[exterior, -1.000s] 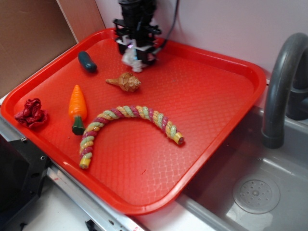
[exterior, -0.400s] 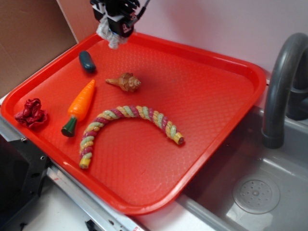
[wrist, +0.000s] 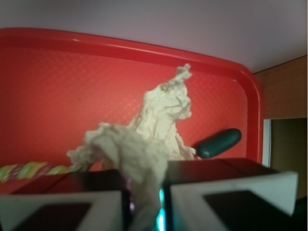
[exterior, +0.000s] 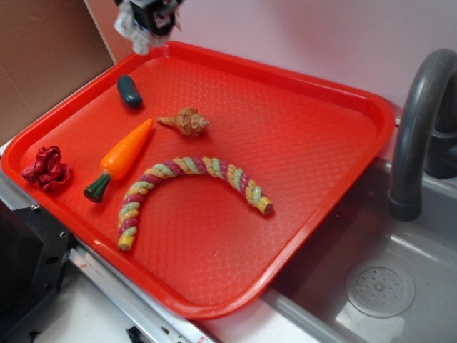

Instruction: Grab the white paper.

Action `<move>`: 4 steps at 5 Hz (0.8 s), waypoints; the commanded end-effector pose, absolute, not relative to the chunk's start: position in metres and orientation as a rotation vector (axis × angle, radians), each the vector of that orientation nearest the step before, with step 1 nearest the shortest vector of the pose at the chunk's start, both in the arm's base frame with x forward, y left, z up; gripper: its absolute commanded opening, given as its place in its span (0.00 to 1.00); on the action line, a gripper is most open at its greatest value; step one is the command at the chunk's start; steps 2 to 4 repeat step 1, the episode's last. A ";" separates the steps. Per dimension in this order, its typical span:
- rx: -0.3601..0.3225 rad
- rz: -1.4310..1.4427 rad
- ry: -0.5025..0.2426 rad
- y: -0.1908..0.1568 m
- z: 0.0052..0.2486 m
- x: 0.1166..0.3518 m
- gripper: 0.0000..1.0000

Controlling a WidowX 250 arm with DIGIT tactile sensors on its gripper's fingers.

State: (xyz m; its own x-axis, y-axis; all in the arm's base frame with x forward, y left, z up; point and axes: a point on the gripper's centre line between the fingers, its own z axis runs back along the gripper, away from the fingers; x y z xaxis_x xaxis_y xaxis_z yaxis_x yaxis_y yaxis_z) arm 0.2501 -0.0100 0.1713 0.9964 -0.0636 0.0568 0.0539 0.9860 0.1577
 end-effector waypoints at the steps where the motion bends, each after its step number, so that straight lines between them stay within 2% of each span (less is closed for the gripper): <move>1: 0.092 -0.073 -0.129 0.000 0.208 0.230 0.00; 4: 0.092 -0.073 -0.129 0.000 0.208 0.230 0.00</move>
